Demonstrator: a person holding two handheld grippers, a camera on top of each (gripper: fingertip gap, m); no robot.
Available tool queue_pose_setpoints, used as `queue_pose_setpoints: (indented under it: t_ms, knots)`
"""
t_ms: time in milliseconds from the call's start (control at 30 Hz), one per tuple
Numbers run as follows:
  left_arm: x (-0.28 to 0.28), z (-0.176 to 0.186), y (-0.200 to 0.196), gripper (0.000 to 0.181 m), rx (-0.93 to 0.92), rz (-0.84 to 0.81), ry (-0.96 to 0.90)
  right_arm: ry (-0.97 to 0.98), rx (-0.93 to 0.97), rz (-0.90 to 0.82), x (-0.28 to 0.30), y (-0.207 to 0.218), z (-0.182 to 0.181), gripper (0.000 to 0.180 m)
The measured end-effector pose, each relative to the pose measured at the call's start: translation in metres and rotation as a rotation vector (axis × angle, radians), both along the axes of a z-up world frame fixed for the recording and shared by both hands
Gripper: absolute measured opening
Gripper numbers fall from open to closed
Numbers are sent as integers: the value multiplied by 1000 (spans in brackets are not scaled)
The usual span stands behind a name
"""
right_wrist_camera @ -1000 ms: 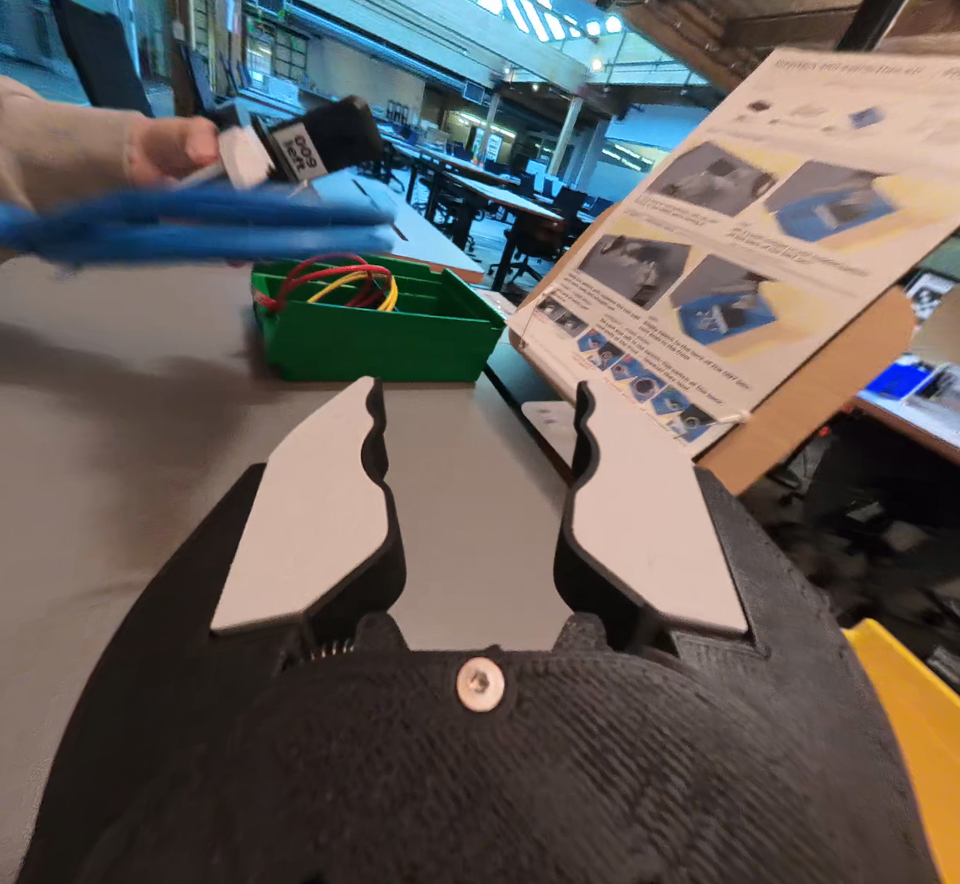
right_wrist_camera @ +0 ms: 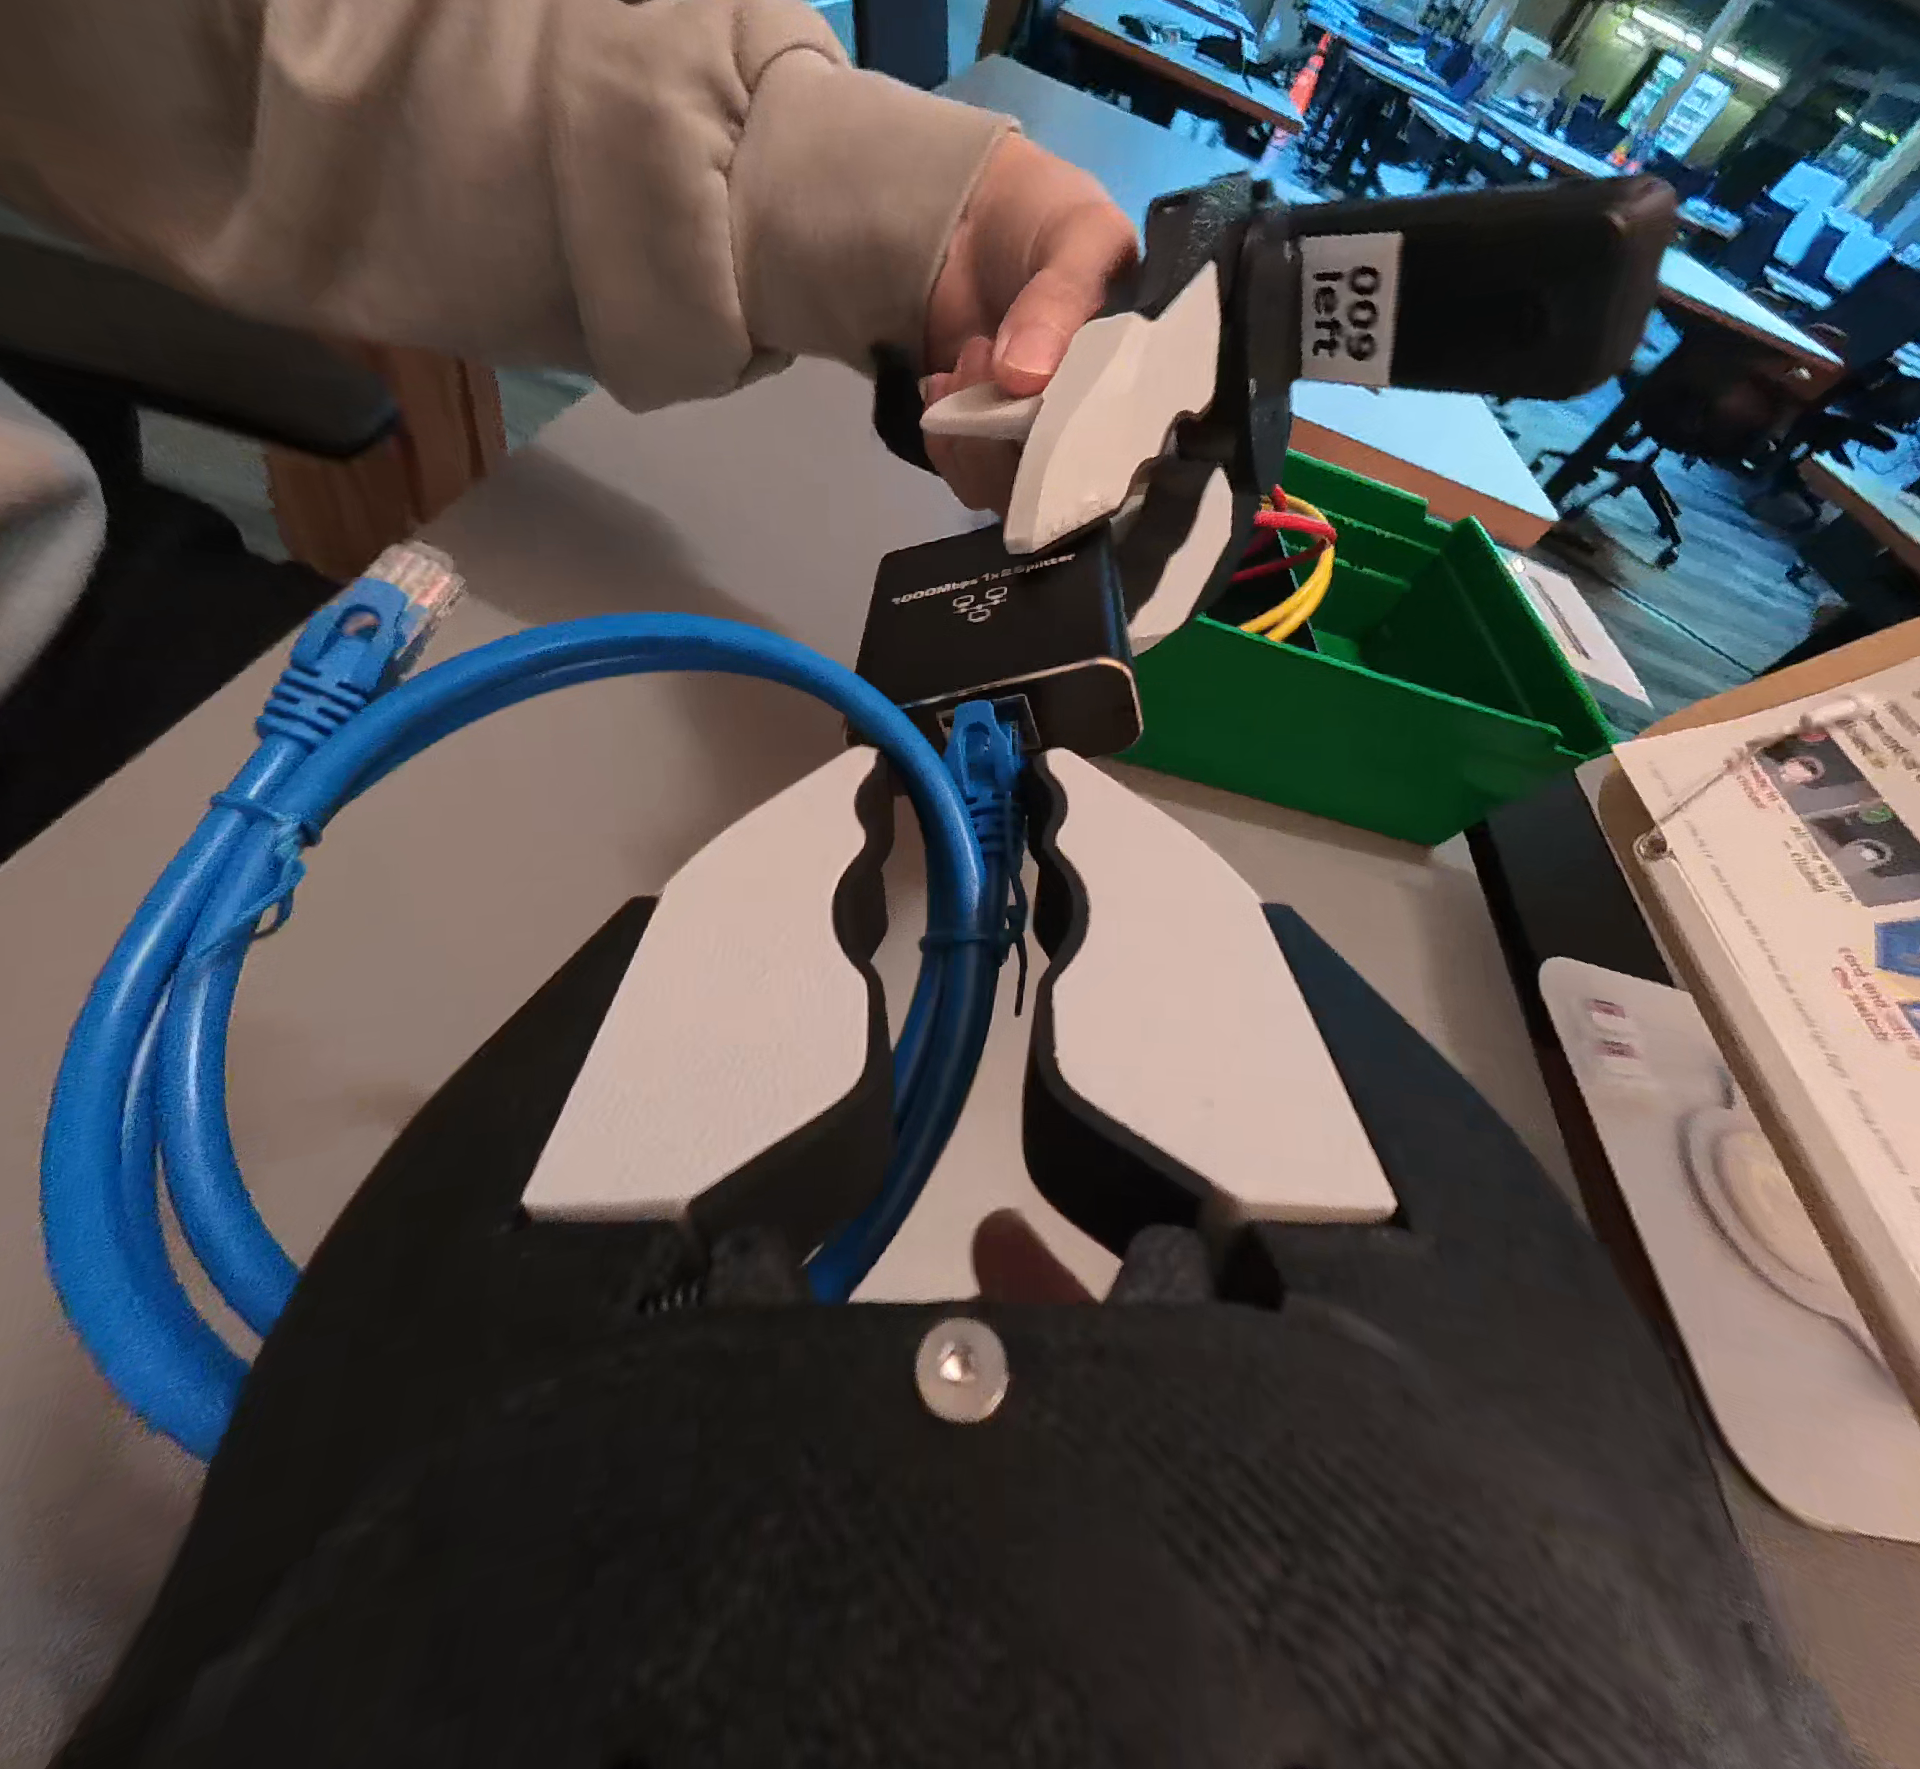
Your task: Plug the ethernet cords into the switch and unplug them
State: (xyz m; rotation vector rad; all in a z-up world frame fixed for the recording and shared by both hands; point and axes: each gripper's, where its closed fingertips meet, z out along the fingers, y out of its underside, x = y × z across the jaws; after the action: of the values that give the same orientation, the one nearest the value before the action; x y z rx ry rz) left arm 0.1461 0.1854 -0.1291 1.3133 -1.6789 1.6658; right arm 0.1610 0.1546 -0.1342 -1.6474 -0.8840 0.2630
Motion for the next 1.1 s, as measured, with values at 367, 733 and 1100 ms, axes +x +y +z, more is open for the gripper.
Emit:
queue_pose_setpoints:
  t_ms: [367,733,1100]
  knots:
    - [12,22,32,36,-6,255,-121,194,17,-142,2,0,-8,21]
    - [-57,20,154,29,736,731,-323,360,116,-283,25,-30,-21,20]
    - [-123,-80,220,40,1271,197,-158,474,115,-282,35,-34,-18,20]
